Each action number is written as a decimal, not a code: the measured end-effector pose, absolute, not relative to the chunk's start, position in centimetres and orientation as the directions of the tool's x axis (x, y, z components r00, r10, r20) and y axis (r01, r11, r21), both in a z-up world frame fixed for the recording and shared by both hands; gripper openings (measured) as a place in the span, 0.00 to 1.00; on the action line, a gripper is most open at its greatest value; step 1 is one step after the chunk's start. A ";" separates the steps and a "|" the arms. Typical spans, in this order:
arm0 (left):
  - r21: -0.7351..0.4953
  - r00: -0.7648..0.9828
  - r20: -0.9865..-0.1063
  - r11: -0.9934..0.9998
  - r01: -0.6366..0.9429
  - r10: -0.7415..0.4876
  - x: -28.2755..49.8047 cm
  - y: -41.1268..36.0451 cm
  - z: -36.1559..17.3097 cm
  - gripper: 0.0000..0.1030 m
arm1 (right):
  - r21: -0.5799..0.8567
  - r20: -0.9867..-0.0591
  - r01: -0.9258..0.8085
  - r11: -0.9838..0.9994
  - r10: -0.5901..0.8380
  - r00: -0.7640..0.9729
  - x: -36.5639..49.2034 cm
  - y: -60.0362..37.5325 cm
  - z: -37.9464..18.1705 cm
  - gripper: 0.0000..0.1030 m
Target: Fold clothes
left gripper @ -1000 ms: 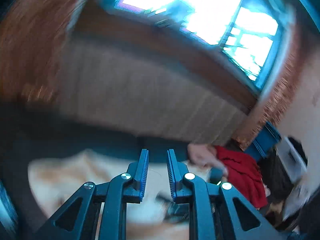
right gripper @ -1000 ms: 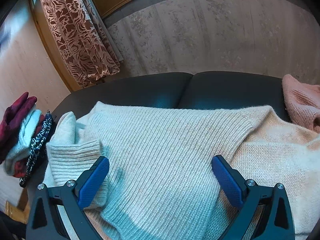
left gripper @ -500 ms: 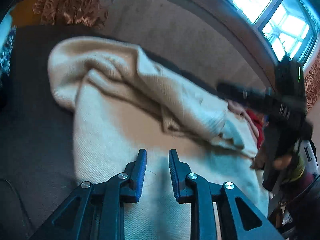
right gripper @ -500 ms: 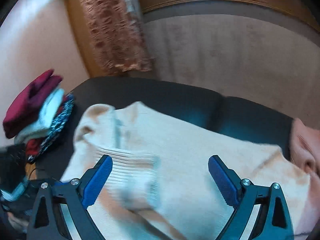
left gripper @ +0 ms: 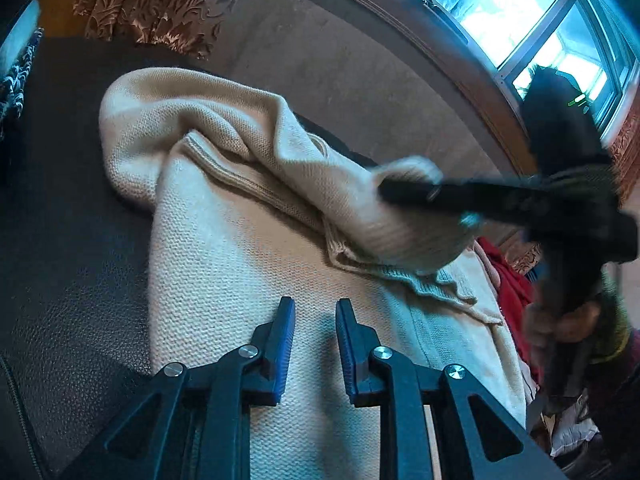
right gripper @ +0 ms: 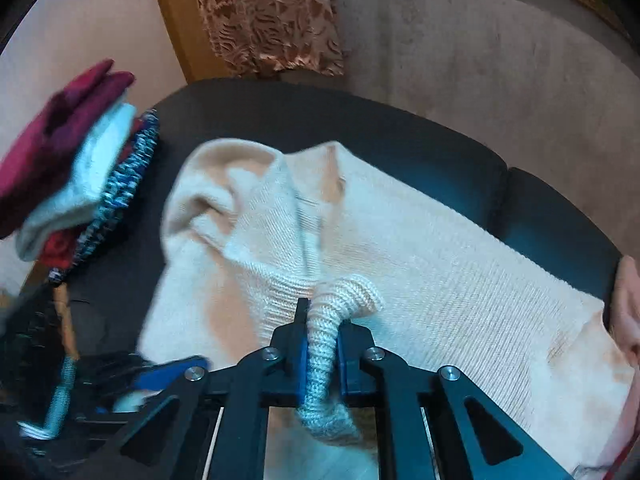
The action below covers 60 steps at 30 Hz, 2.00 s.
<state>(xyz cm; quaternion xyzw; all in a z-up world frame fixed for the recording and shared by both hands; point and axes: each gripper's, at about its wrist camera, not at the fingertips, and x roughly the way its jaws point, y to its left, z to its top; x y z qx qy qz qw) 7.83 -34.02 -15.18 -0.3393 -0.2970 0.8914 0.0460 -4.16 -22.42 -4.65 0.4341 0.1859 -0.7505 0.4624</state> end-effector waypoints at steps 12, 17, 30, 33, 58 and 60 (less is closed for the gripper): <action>-0.471 -0.781 -0.608 -0.857 0.210 0.143 9.5 -38.7 -12.2 0.25 | 0.581 -0.475 0.722 -0.376 -0.877 -0.075 -3.7 -18.7 9.1 0.10; -0.464 -0.797 -0.590 -0.862 0.205 0.128 9.2 -40.1 -10.6 0.31 | 0.684 -0.356 0.681 -0.261 -0.934 0.000 -3.0 -21.1 12.3 0.10; -0.548 -0.804 -0.587 -0.776 0.312 0.092 3.6 -41.3 -10.3 0.40 | 0.773 -0.112 0.627 -0.092 -0.994 -0.009 -2.5 -19.7 17.2 0.10; -0.539 -0.765 -0.642 -0.742 0.399 0.054 4.7 -43.9 -12.3 0.40 | 0.780 -0.107 0.604 -0.166 -0.985 -0.133 -5.0 -13.7 15.8 0.10; -0.527 -0.751 -0.650 -0.780 0.338 0.114 6.4 -41.9 -12.8 0.41 | 0.476 -0.687 0.499 -0.724 -0.660 -0.303 -11.7 -5.0 -7.0 0.68; -0.523 -0.751 -0.651 -0.784 0.334 0.114 6.3 -41.7 -12.8 0.41 | 0.390 -0.760 0.527 -0.755 -0.587 -0.278 -11.8 -7.0 -7.9 0.55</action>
